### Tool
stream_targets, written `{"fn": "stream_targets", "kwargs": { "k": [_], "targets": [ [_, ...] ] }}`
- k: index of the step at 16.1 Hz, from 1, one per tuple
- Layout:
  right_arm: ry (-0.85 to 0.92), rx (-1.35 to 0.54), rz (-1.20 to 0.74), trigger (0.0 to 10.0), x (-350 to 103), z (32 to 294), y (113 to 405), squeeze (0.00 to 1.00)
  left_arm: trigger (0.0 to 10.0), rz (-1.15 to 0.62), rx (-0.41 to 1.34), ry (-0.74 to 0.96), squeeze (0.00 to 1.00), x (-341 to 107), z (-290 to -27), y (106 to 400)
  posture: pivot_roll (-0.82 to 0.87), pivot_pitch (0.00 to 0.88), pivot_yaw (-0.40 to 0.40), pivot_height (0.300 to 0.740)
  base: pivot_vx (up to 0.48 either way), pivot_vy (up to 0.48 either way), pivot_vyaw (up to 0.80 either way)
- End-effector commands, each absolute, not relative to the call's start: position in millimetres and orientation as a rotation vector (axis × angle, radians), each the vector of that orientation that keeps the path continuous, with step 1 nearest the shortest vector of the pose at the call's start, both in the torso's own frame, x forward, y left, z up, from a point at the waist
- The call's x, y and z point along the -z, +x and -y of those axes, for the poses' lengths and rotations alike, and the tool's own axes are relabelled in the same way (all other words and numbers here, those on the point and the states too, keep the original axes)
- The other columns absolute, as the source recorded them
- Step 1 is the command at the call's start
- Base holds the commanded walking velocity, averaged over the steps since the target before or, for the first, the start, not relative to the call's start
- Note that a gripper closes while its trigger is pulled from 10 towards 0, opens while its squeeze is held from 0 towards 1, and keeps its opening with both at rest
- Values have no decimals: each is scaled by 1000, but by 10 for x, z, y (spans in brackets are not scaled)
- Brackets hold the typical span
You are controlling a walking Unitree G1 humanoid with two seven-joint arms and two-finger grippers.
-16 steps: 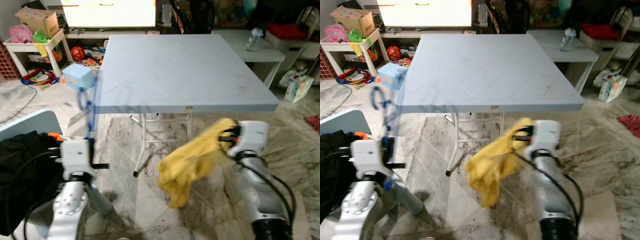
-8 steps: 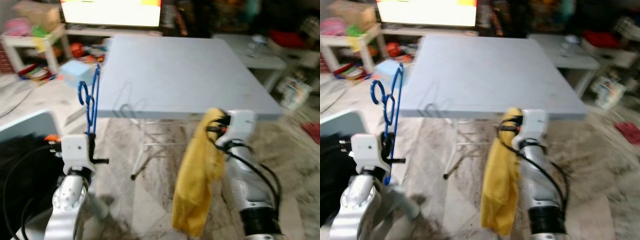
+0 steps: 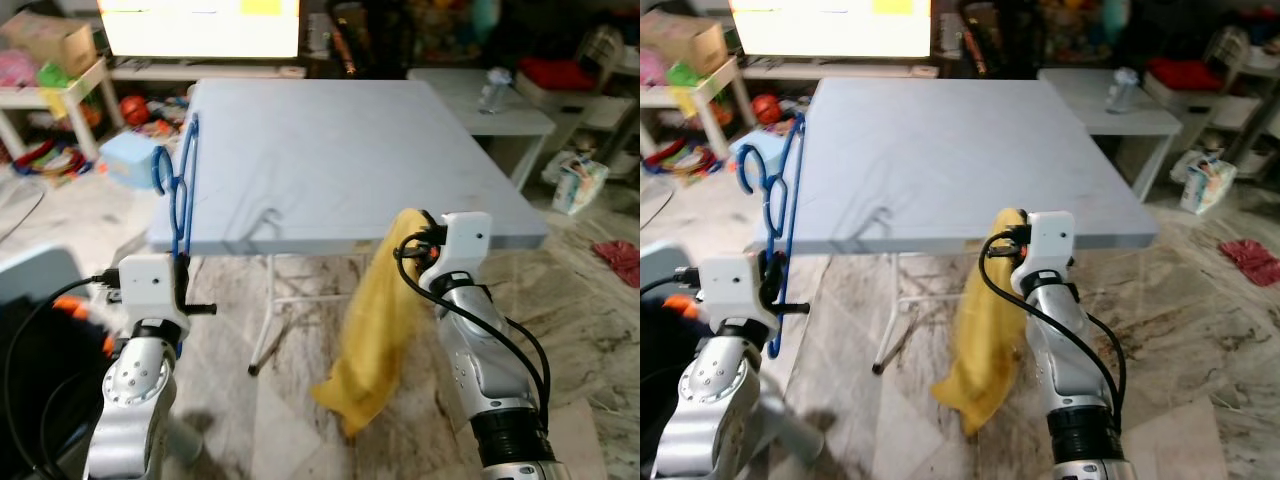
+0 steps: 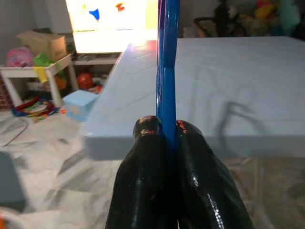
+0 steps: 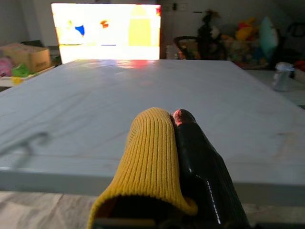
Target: Hang hanger
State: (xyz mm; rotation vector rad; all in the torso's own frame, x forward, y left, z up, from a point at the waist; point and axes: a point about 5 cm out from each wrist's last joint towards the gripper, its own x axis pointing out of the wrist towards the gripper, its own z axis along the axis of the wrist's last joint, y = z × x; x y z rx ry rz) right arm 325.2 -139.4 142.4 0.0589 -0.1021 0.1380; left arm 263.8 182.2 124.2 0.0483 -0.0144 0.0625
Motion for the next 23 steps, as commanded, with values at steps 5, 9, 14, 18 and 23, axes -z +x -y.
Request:
{"fn": "stream_targets", "kwargs": {
  "k": [5,9,14,18,23],
  "targets": [
    [66,-168,156,10000,-1570,1370,3320,0,10000,1,-42,23,0,-1213,-1721,2633,161,0,-82,740,331,146,0],
    [82,-242,234,10000,-1854,1056,3531,0,10000,0,-48,23,0,-1214,-1729,2672,154,0,-85,740,331,317,0],
    [140,-295,317,10000,-2256,741,3765,0,10000,8,-44,19,0,-1238,-1696,2684,177,0,-93,740,342,337,0],
    [156,-268,371,10000,-2577,690,3950,0,10000,-10,-53,50,0,-1200,-1751,2660,192,0,-98,740,335,344,0],
    [273,-5,383,10000,-3093,1074,4187,0,10000,-12,1,67,0,-1198,-1637,2649,216,0,-99,740,67,0,0]
  ]
}}
